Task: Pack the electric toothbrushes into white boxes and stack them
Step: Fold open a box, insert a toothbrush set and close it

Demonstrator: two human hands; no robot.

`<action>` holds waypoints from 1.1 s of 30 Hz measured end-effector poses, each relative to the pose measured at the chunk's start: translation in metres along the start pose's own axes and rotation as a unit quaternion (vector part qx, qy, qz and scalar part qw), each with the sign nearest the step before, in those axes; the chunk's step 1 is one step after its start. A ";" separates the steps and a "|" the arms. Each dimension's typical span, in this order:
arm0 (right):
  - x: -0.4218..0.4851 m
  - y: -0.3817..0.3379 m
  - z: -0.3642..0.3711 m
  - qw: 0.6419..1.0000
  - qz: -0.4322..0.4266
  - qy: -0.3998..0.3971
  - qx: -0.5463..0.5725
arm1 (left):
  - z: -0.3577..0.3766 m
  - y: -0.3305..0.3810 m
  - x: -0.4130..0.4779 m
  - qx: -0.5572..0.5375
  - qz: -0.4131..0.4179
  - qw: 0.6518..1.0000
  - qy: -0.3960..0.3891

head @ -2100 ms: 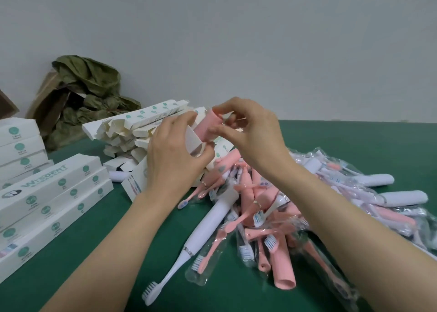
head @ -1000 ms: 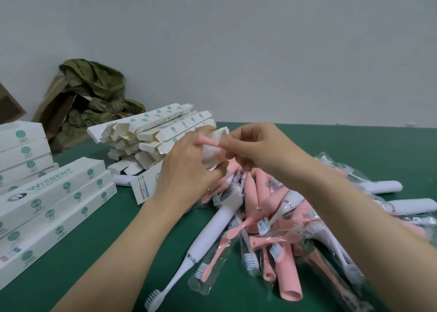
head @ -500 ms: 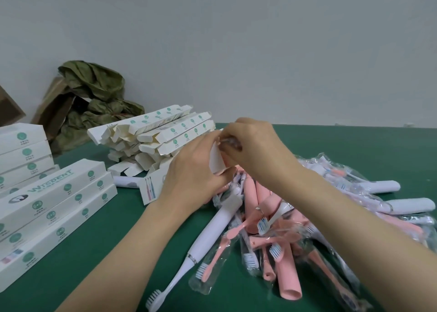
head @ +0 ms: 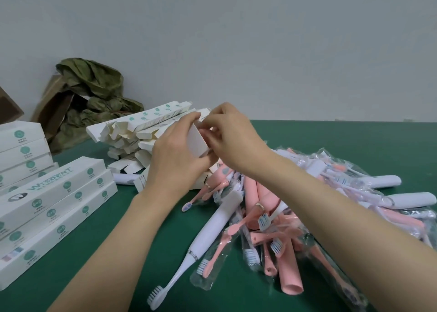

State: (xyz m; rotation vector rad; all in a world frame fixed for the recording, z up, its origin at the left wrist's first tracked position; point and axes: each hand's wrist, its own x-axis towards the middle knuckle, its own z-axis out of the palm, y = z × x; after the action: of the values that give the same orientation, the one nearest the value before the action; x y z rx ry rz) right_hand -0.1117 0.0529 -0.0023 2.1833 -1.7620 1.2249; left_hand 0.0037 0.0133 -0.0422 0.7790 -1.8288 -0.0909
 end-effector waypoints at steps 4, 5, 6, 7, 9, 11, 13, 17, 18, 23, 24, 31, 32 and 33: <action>-0.004 0.006 0.003 0.984 0.034 0.146 0.093 | -0.003 -0.004 0.005 -0.001 -0.024 0.999 0.033; -0.005 0.011 0.003 0.976 0.070 0.170 0.114 | -0.004 -0.005 0.006 -0.004 -0.031 0.999 0.039; -0.006 0.017 0.004 0.976 0.101 0.157 0.112 | -0.005 -0.005 0.007 -0.006 -0.034 0.998 0.044; -0.007 0.022 0.006 0.985 0.118 0.099 0.080 | -0.005 -0.006 0.007 -0.007 -0.035 0.998 0.048; -0.013 0.026 0.016 0.990 0.107 -0.089 -0.011 | -0.006 -0.007 0.006 -0.005 -0.035 0.998 0.053; -0.020 0.026 0.032 0.966 0.080 -0.235 -0.068 | -0.006 -0.008 0.005 -0.002 -0.038 0.998 0.056; -0.025 0.025 0.048 0.948 0.043 -0.286 -0.132 | -0.006 -0.008 0.004 -0.005 -0.039 0.998 0.058; -0.025 0.023 0.060 0.925 -0.060 -0.273 -0.258 | -0.006 -0.008 0.004 -0.008 -0.034 0.998 0.053; -0.024 0.023 0.060 0.919 -0.071 -0.272 -0.276 | -0.006 -0.008 0.004 -0.005 -0.032 0.998 0.053; -0.012 0.033 0.036 0.963 -0.013 -0.180 -0.198 | -0.006 -0.008 0.006 -0.012 -0.034 0.998 0.059; -0.009 0.034 0.026 0.975 -0.001 -0.144 -0.170 | -0.007 -0.008 0.006 -0.015 -0.034 0.998 0.059; -0.005 0.010 -0.038 0.832 0.165 0.271 0.455 | -0.004 -0.007 0.002 -0.008 -0.030 0.999 0.035; -0.005 0.003 -0.042 0.780 0.162 0.272 0.540 | -0.004 -0.006 0.001 -0.008 -0.030 0.999 0.030; -0.005 -0.004 -0.041 0.750 0.160 0.250 0.591 | -0.003 -0.005 0.002 -0.011 -0.031 0.999 0.026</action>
State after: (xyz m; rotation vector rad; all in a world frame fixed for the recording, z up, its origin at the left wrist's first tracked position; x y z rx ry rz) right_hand -0.1296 0.0796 0.0238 1.4562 -1.1881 3.2725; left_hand 0.0088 0.0091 -0.0416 0.8149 -1.7521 -0.1298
